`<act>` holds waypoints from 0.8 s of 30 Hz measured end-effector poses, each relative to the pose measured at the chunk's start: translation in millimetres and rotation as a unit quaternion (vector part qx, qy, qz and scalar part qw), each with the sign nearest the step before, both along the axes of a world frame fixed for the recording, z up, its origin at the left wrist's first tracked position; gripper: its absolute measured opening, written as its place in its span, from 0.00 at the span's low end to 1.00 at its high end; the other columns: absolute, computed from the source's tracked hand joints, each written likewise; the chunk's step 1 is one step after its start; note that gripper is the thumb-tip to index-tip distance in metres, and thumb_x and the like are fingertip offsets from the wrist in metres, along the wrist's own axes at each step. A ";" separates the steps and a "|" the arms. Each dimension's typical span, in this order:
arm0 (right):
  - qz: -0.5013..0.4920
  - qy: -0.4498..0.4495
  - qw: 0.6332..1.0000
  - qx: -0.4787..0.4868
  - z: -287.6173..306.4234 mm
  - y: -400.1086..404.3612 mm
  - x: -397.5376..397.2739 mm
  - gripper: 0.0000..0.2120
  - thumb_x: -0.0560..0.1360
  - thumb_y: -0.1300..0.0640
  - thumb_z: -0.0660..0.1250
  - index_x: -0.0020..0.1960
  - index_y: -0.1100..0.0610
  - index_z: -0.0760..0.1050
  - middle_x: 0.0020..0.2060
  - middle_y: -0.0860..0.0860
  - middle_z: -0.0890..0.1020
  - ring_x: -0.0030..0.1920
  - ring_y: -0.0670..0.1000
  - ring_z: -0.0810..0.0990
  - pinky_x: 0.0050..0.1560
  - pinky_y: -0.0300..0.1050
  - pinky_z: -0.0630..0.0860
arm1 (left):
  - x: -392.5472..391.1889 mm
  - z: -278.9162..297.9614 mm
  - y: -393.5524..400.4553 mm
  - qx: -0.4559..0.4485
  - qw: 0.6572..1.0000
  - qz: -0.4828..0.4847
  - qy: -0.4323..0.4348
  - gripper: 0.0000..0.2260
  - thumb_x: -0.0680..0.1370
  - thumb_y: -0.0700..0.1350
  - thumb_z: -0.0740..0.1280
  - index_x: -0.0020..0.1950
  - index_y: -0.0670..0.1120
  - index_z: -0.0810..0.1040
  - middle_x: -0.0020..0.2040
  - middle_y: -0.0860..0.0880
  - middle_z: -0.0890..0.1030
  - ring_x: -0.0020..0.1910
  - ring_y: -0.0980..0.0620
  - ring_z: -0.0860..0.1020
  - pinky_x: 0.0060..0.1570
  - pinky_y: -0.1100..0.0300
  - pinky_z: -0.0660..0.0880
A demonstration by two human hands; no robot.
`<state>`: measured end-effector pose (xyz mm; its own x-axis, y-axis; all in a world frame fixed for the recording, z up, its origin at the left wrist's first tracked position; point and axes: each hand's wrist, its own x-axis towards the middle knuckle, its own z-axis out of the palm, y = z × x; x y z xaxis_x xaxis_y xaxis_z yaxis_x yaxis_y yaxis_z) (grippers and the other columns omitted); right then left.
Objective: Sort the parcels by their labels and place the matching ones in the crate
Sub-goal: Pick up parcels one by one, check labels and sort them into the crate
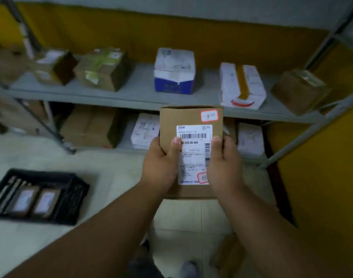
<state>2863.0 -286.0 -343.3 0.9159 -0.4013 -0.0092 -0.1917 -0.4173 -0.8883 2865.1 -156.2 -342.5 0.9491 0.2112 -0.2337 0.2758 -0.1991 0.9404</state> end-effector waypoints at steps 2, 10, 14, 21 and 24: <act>0.046 0.018 0.999 0.015 -10.2 42.1 -21.1 0.13 0.83 0.42 0.53 0.54 0.49 0.71 0.41 0.42 0.80 0.43 0.47 0.82 0.43 0.47 0.79 | -29.4 -7.4 41.2 0.005 0.998 0.052 0.018 0.14 0.80 0.61 0.61 0.60 0.55 0.74 0.48 0.58 0.82 0.44 0.62 0.80 0.37 0.66 0.72; 0.246 0.012 0.969 0.034 5.9 218.6 -68.5 0.12 0.83 0.43 0.53 0.53 0.49 0.69 0.43 0.43 0.80 0.43 0.43 0.81 0.37 0.41 0.78 | -117.9 -2.0 215.7 0.001 0.975 0.220 0.029 0.16 0.81 0.63 0.56 0.61 0.56 0.74 0.50 0.57 0.81 0.49 0.58 0.79 0.44 0.58 0.73; 0.304 0.044 0.951 0.042 -5.8 338.1 -95.8 0.13 0.83 0.41 0.53 0.52 0.48 0.70 0.45 0.45 0.82 0.44 0.46 0.83 0.44 0.51 0.84 | -168.1 -0.7 329.8 0.034 0.962 0.265 0.050 0.18 0.82 0.62 0.55 0.63 0.54 0.73 0.55 0.54 0.80 0.56 0.51 0.78 0.58 0.49 0.75; 0.317 0.059 0.940 0.115 0.7 529.8 -149.4 0.13 0.82 0.42 0.55 0.59 0.49 0.65 0.45 0.45 0.81 0.48 0.52 0.83 0.49 0.55 0.82 | -261.0 23.2 499.6 0.124 0.951 0.282 0.037 0.25 0.81 0.43 0.64 0.73 0.61 0.60 0.55 0.60 0.76 0.50 0.60 0.79 0.39 0.67 0.74; 0.340 0.025 0.933 0.117 7.7 575.7 -143.4 0.11 0.82 0.41 0.56 0.56 0.47 0.65 0.46 0.46 0.82 0.47 0.51 0.83 0.48 0.58 0.82 | -262.7 30.2 540.5 0.145 0.944 0.294 0.028 0.29 0.79 0.42 0.67 0.75 0.61 0.59 0.57 0.57 0.77 0.52 0.57 0.78 0.39 0.67 0.75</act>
